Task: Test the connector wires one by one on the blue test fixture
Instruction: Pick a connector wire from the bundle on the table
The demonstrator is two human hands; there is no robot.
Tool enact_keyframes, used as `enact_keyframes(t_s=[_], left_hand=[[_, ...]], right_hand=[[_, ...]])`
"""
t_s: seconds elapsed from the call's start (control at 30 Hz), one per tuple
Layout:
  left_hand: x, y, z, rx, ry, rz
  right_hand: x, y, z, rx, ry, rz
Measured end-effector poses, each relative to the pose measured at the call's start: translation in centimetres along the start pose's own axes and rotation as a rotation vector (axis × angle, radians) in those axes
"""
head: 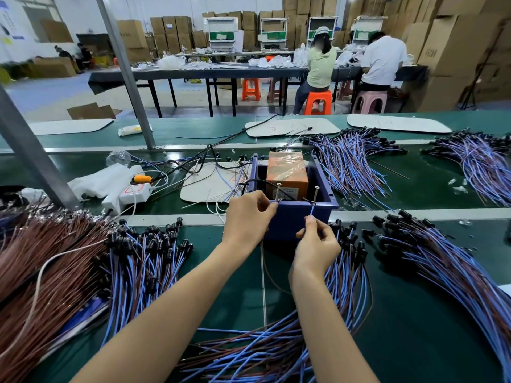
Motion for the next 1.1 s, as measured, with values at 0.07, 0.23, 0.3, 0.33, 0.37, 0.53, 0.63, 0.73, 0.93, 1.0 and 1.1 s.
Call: enact_keyframes(t_s=[0.07, 0.23, 0.3, 0.33, 0.37, 0.53, 0.63, 0.73, 0.93, 1.0, 1.1], left_hand=[[0.0, 0.5, -0.2, 0.04, 0.011, 0.028], [0.0, 1.2, -0.1, 0.155, -0.004, 0.075], [0.0, 1.2, -0.1, 0.18, -0.004, 0.064], [0.1, 1.2, -0.2, 0.199, 0.001, 0.062], [0.1, 1.2, -0.3, 0.219, 0.008, 0.061], [0.2, 1.1, -0.6, 0.271, 0.039, 0.037], [0.3, 0.8, -0.9, 0.288, 0.05, 0.0], [0.5, 0.6, -1.0, 0.284, 0.051, -0.022], [0.7, 0.6, -1.0, 0.267, 0.034, -0.044], [0.7, 0.6, -1.0, 0.269, 0.024, -0.042], [0.7, 0.6, -1.0, 0.273, 0.017, -0.036]], right_hand=[[0.0, 0.0, 0.0, -0.001, 0.006, 0.002], [-0.1, -0.6, -0.4, 0.015, 0.033, -0.02], [-0.2, -0.7, -0.5, 0.023, 0.043, -0.02], [-0.3, -0.8, -0.6, 0.03, 0.048, -0.022], [-0.3, -0.9, -0.6, 0.037, 0.053, -0.029], [-0.3, -1.3, -0.5, 0.021, 0.051, -0.046], [0.1, -1.0, 0.1, -0.023, 0.011, -0.001], [0.3, -0.9, 0.2, -0.01, 0.003, 0.005], [0.6, -0.9, 0.1, -0.041, 0.004, 0.008], [0.7, -1.0, 0.0, -0.042, 0.01, 0.003], [0.8, -0.8, -0.1, -0.037, 0.018, 0.015]])
Point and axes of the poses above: each hand's wrist, its own x-axis towards the middle knuckle, its own z-axis out of the palm, y = z × x, the point moved 10 cm from there along x, towards the middle knuckle, and after that the axes turned 8 degrees about -y, right-handed, at the moved point
